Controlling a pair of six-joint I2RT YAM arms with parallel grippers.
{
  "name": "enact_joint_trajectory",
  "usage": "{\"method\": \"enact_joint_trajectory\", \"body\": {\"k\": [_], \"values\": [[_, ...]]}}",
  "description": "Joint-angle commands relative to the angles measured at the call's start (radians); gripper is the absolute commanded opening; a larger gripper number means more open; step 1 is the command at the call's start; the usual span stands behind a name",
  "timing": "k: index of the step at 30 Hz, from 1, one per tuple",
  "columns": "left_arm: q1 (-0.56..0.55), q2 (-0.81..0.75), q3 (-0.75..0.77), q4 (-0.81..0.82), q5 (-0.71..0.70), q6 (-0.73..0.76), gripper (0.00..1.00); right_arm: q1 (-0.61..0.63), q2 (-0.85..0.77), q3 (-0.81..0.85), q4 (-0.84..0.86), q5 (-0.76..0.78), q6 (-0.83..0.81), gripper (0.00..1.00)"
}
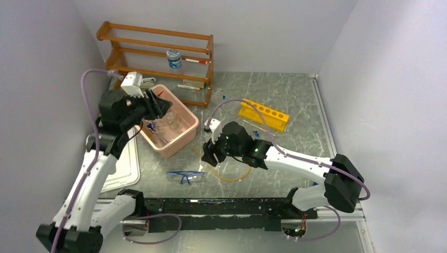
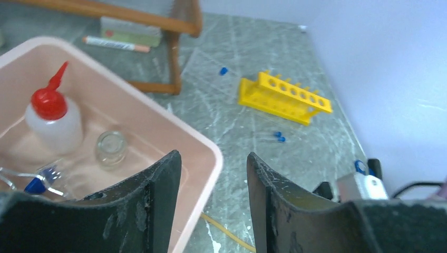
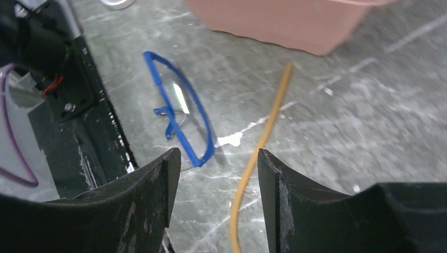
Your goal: Organize the chemistry lab equipment
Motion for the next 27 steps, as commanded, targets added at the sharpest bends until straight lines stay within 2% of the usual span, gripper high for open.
{"method": "enact_joint_trajectory", "body": {"k": [1,3,7,14,18,27], "values": [[0.001,-0.129,-0.082,0.155,0.179,0.043,0.55,0.061,0.008,-0.073,0.184,-0.079,-0.186,0.59],[0.001,-0.163,-0.089,0.147,0.143,0.042,0.58,0.079,0.039,-0.09,0.233,-0.115,-0.233,0.58],[0.001,-0.179,-0.077,0.117,0.098,0.054,0.6,0.115,0.118,-0.07,0.229,-0.136,-0.299,0.55],[0.001,-0.162,-0.06,0.079,0.109,0.049,0.6,0.148,0.217,-0.036,0.207,-0.199,-0.36,0.48],[0.001,-0.187,-0.082,0.088,0.102,0.038,0.6,0.155,0.26,-0.029,0.211,-0.18,-0.377,0.45],[0.001,-0.223,-0.051,-0.014,0.042,0.057,0.6,0.159,0.292,-0.058,0.247,-0.124,-0.416,0.22]]}}
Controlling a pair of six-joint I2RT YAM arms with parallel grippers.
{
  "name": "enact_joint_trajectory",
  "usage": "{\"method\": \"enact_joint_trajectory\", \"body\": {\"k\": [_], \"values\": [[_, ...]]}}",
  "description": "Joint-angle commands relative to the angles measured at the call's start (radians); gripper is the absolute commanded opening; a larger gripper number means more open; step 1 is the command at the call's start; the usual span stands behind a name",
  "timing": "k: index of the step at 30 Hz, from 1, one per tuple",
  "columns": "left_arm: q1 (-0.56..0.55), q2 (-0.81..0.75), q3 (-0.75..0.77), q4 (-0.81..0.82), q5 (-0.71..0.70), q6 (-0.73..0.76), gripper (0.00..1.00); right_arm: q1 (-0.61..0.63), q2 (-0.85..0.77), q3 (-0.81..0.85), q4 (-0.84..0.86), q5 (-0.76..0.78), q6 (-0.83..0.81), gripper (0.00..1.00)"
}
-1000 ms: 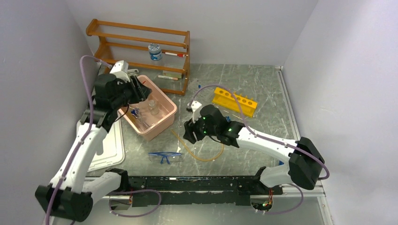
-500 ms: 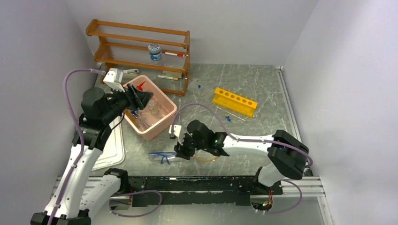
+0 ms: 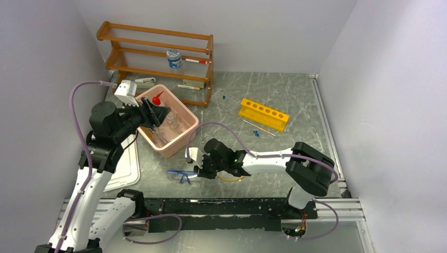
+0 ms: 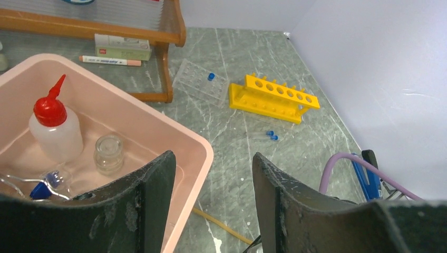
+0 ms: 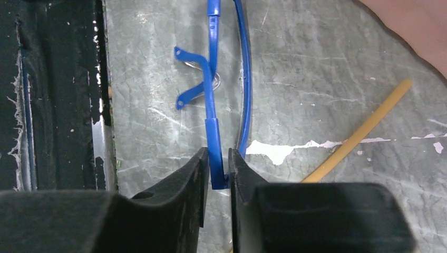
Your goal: Organize the chemistry lab equipment
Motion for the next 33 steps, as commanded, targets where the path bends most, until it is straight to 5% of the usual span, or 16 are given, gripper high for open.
{"method": "enact_joint_trajectory", "body": {"k": [1,5,11,19,33], "values": [[0.001,-0.034,0.021,-0.047,-0.035,0.013,0.6,0.007,-0.004,-0.003,0.045,0.022,-0.039,0.2],[0.001,-0.055,0.012,-0.061,-0.045,0.004,0.6,0.008,0.008,0.002,0.041,0.014,-0.049,0.17],[0.001,-0.069,0.02,-0.09,-0.053,0.007,0.6,0.016,0.025,0.007,0.043,0.016,-0.061,0.27],[0.001,-0.09,0.011,-0.105,-0.06,-0.005,0.6,0.023,0.016,0.02,0.02,0.02,-0.069,0.0],[0.001,-0.042,-0.023,-0.043,0.004,-0.118,0.65,0.02,-0.398,-0.191,0.054,0.182,0.058,0.0]]}}
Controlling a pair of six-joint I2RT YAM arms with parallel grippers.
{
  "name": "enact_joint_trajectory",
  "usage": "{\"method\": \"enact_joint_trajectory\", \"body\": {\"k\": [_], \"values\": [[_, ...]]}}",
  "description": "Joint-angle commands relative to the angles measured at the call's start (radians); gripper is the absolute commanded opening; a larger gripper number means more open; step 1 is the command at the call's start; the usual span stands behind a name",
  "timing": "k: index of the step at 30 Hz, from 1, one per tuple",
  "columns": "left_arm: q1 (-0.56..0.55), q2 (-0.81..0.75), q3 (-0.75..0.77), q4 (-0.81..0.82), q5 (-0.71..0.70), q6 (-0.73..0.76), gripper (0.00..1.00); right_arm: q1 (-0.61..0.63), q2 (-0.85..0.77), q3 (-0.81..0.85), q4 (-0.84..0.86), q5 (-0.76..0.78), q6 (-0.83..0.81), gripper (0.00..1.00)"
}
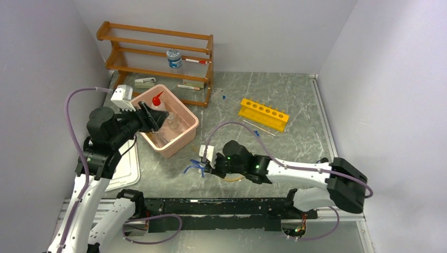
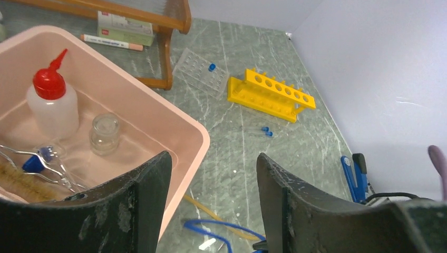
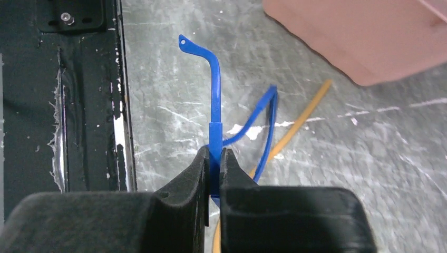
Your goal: Organize the chemistry lab equipment
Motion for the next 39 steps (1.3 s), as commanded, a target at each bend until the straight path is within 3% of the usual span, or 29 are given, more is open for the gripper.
{"method": "enact_joint_trajectory", "body": {"k": [1,10,19,29,33,36,39], "values": [[0.001,0.036,-0.017,0.06,0.055,-0.064,0.65,0.001,-0.121,-0.084,0.065,0.121,0.075,0.0],[0.001,0.114,-0.021,0.128,0.066,-0.158,0.7,-0.008,-0.338,-0.109,0.081,0.33,0.102,0.0],[0.001,0.17,0.157,-0.136,-0.374,-0.177,0.67,-0.017,-0.352,0.073,0.103,0.323,0.078,0.0],[0.001,0.127,0.438,-0.212,-0.674,-0.022,0.67,-0.015,-0.078,0.415,0.231,0.115,0.086,0.0],[0.001,0.124,0.579,-0.305,-0.878,-0.008,0.61,-0.017,0.065,0.497,0.337,0.093,0.109,0.0],[0.001,0.083,0.59,-0.283,-1.001,0.005,0.6,-0.02,0.186,0.553,0.403,0.093,0.142,0.0],[0.001,0.051,0.582,-0.259,-1.026,0.031,0.61,-0.033,0.284,0.59,0.49,0.057,0.194,0.0]]}}
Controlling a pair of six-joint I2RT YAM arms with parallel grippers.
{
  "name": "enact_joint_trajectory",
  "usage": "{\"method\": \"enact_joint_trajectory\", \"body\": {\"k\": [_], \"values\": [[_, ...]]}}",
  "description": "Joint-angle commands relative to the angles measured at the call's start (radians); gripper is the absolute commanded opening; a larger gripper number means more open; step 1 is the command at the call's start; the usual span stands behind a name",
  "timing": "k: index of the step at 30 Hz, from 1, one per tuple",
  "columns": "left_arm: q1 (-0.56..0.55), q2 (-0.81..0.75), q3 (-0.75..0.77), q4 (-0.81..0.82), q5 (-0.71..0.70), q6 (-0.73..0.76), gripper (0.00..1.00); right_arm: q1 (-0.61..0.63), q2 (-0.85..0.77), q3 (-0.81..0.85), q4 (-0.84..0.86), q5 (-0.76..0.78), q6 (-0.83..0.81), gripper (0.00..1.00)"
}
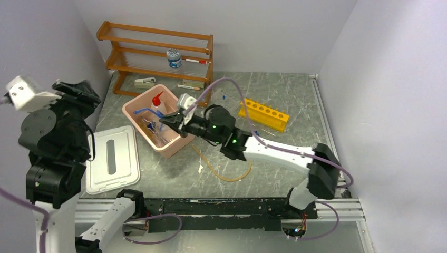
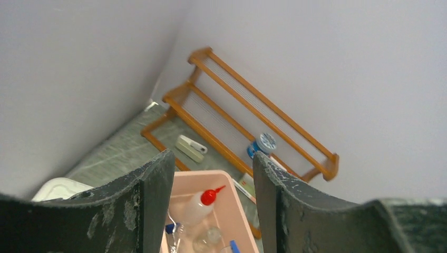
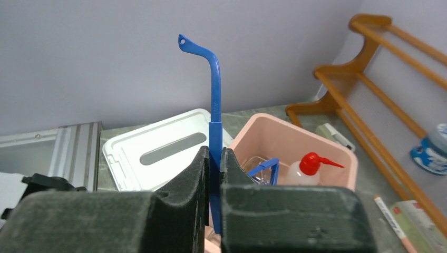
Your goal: Organize the chemistry lab equipment
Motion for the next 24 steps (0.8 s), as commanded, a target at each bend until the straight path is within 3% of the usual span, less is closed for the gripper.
{"method": "enact_joint_trajectory", "body": {"k": [1,8,11,16,24], "values": [[0.002,-0.03,0.01,-0.027,-0.153,0.059,0.61,-0.024,0.126,0.059,0.184,-0.061,0.089,0.0],[-0.016,0.006,0.016,-0.078,-0.095,0.074,0.66,-0.078,0.341,0.173,0.226,-0.137,0.195,0.0],[-0.016,0.046,0.05,-0.187,-0.064,-0.003,0.67,-0.086,0.41,0.202,0.222,-0.154,0.218,0.0],[-0.016,0.044,-0.019,-0.21,0.111,-0.048,0.65,-0.104,0.517,0.222,0.285,-0.183,0.279,0.0],[-0.016,0.077,-0.015,-0.255,0.125,-0.04,0.66,-0.116,0.582,0.217,0.255,-0.193,0.332,0.0]]}}
